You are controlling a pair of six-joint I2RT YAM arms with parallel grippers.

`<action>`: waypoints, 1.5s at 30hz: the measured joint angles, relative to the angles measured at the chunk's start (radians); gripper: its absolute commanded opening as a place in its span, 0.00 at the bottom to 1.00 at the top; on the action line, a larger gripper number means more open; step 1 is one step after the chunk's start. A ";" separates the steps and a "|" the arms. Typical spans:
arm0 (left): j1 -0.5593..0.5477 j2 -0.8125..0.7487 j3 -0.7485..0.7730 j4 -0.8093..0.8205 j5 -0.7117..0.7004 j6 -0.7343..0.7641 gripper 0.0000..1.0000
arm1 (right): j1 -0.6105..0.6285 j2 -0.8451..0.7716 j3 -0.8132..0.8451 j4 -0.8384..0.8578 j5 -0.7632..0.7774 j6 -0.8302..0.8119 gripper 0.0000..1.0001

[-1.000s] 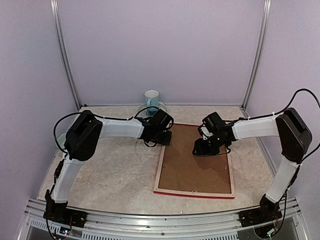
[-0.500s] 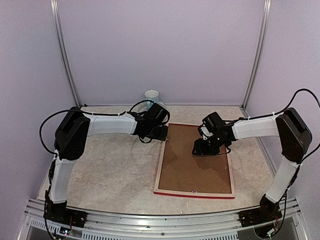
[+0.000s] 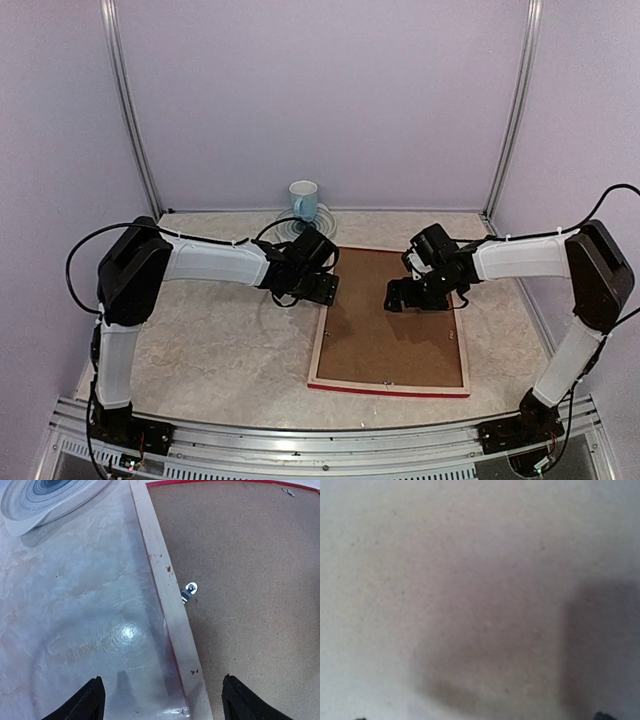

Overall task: Put the photo into the frame
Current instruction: Press the fastener onto the backboard, then adjust the frame body at the center of the board.

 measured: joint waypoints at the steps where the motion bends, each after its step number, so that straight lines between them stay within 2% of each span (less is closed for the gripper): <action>1: -0.001 -0.003 -0.016 0.004 0.000 -0.003 0.84 | 0.000 -0.009 -0.002 -0.004 0.006 -0.002 0.99; 4: -0.001 -0.021 -0.052 0.009 0.003 -0.009 0.98 | 0.000 -0.043 -0.006 -0.021 0.024 -0.006 0.99; 13: -0.002 -0.114 -0.097 0.053 0.005 -0.016 0.99 | -0.005 -0.153 0.025 -0.097 0.126 -0.020 0.99; 18: -0.010 -0.117 -0.122 0.072 0.005 -0.020 0.99 | -0.051 -0.203 0.029 -0.121 0.155 -0.024 0.99; 26: -0.023 -0.116 -0.145 0.081 0.018 -0.036 0.91 | -0.183 -0.360 0.002 -0.116 0.198 -0.043 0.99; 31: -0.024 -0.116 -0.153 0.087 0.030 -0.040 0.86 | -0.198 -0.428 -0.056 -0.095 0.215 -0.075 0.99; 37: -0.032 -0.105 -0.158 0.108 0.052 -0.053 0.83 | -0.210 -0.422 -0.072 -0.091 0.167 -0.099 0.99; 45: -0.046 -0.089 -0.195 0.130 0.079 -0.065 0.79 | -0.211 -0.420 -0.187 -0.083 0.068 -0.105 0.99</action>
